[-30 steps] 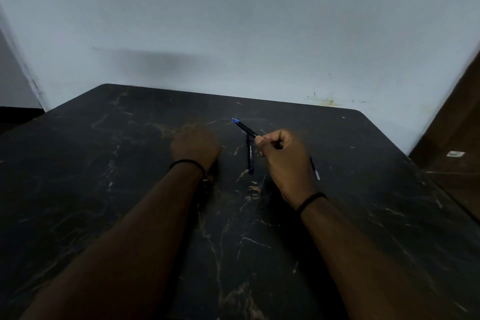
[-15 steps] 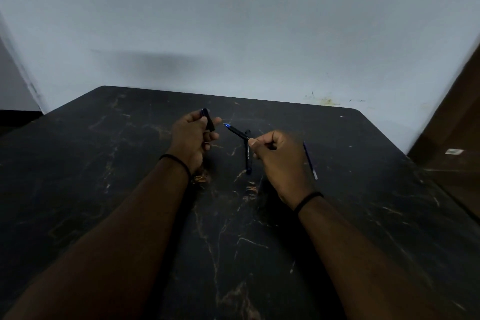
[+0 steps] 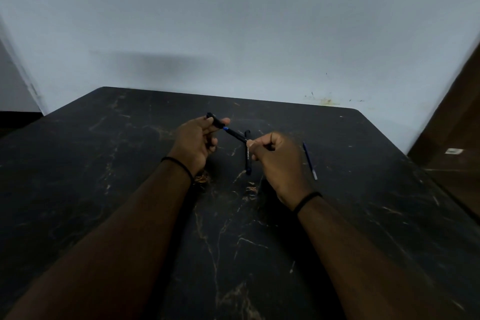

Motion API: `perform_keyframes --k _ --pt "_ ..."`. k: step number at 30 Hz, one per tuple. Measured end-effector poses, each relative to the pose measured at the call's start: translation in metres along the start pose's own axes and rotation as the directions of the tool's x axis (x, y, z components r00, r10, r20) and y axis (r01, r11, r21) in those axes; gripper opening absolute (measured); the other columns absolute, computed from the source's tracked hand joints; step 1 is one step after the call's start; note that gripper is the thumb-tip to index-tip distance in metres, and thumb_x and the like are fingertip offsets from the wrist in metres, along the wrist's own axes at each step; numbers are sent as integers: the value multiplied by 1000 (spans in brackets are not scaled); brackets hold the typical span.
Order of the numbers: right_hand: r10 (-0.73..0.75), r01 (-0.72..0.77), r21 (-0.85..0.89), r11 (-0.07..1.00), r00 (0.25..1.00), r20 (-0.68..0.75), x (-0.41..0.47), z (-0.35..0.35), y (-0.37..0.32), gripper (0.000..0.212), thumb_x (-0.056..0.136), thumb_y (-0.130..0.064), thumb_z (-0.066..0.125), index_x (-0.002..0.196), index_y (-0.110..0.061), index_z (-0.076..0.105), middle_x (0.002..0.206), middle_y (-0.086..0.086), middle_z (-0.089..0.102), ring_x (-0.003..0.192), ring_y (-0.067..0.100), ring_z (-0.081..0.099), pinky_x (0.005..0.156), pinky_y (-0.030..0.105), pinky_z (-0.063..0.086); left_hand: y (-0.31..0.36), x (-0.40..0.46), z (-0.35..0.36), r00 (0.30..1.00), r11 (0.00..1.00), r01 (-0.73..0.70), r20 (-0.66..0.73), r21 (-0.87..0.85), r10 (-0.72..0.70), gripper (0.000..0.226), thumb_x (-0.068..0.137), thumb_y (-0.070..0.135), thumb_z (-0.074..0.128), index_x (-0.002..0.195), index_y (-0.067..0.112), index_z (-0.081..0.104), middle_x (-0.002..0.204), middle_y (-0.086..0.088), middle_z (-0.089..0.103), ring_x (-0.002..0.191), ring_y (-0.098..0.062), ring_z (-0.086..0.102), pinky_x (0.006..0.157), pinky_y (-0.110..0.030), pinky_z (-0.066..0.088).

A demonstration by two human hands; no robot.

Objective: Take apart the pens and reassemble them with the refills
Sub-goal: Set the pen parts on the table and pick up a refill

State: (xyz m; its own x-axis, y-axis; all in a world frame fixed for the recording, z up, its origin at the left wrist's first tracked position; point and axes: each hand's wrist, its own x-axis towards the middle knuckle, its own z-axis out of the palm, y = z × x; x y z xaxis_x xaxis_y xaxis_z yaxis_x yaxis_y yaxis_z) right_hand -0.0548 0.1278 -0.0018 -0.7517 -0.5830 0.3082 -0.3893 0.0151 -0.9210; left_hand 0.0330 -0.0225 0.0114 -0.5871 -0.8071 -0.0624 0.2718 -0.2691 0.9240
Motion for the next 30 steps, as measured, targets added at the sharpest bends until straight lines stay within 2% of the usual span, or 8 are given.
perform_keyframes --k 4,8,11,14,17,20,30 --pt "-4 4 12 1000 1000 -19 1 0 2 20 89 -26 72 73 -17 65 72 4 69 67 15 63 65 30 51 -2 -1 4 997 999 -43 58 9 42 11 100 9 44 101 15 53 107 -15 74 39 -12 44 41 -19 34" --pt "-9 11 37 999 998 -60 4 1 2 22 87 -25 74 69 -19 63 69 3 67 62 12 59 62 30 50 -4 -1 4 989 996 -86 121 12 84 24 101 7 45 119 20 53 103 -13 76 44 -15 49 44 -24 38" --pt "2 1 46 999 997 -76 5 1 2 19 87 -24 74 73 -16 65 73 7 69 68 18 62 69 40 54 -6 -1 6 982 991 -114 163 74 101 24 101 8 44 120 16 57 105 -13 75 44 -16 52 41 -23 39" --pt "12 -8 45 999 997 -80 5 -1 3 17 88 -25 73 77 -15 66 75 7 70 72 22 65 74 44 56 -8 -2 8 983 989 -114 154 96 99 21 101 12 44 113 10 62 104 -15 76 42 -15 53 39 -21 38" --pt "-8 10 28 1000 997 -78 4 -1 2 16 88 -24 73 77 -17 65 77 7 70 74 25 66 73 43 56 -10 -3 11 987 984 -124 116 128 109 23 102 19 48 110 5 64 101 -13 76 40 -14 52 38 -20 38" --pt "-33 35 15 999 996 -82 4 0 1 17 88 -21 74 75 -16 64 75 8 69 68 18 62 69 40 54 -11 -3 11 988 982 -139 88 125 129 21 100 19 52 107 3 66 99 -12 77 39 -13 51 36 -20 37" --pt "20 -17 32 999 998 -65 5 -1 1 17 89 -24 72 79 -11 66 71 1 63 64 11 55 63 33 48 -12 -7 11 981 979 -169 120 111 156 17 100 13 52 101 6 68 95 -12 76 41 -10 50 38 -20 38"
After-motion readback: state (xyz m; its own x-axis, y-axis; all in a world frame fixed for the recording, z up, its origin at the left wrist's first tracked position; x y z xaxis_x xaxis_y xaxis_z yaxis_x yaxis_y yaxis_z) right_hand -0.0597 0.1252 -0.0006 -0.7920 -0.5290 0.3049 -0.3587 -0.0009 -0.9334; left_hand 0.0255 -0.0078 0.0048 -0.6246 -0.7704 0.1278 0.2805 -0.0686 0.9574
